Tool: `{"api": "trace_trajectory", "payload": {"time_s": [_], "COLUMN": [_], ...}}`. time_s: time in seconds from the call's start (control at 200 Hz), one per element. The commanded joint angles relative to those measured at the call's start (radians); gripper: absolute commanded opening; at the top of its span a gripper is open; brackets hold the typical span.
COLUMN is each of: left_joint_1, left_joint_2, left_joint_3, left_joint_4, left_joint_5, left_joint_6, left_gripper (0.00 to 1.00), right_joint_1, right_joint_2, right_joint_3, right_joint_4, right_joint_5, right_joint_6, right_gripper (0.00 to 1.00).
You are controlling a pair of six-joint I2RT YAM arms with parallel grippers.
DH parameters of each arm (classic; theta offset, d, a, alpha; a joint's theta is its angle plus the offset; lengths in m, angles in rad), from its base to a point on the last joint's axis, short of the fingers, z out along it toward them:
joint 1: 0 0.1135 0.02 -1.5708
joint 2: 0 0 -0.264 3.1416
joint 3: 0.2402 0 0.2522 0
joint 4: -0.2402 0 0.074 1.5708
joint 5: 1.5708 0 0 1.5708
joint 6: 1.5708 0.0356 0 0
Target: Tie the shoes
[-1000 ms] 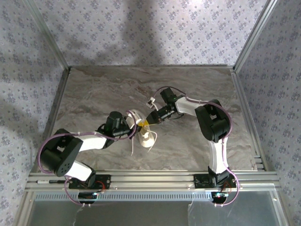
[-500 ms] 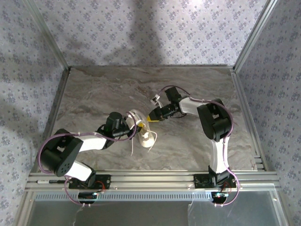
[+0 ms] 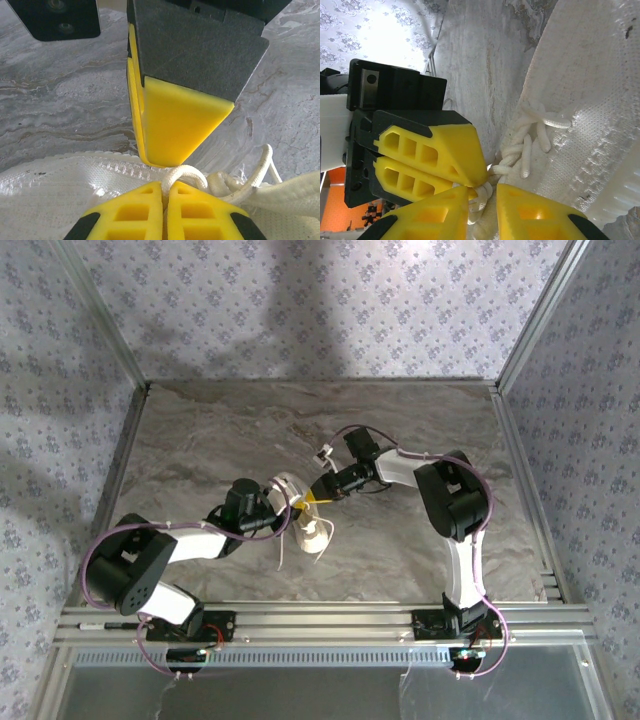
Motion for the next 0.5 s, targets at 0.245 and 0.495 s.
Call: {"api": "trace_trajectory", "payload": {"time_s": [0.245,0.495], "left_joint_1": [-0.007,-0.008], "left_joint_2": [0.004,0.018], "left_joint_3": [-0.018,-0.007], "left_joint_4": [0.102,0.105], "left_joint_5": [0.005,0.017], "left_joint_6": [0.021,0.018], "left_gripper": [0.0,0.0], "right_joint_1": [0.007,0.012], "right_joint_2": [0.043,0.057], "right_joint_3": [0.03,0.057], "right_joint_4": [-0.043,-0.103], "right_joint_5": [-0.081,-0.127], "right_joint_6": [-0.019,-0.068], "right_gripper": [0.24,0.27]}}
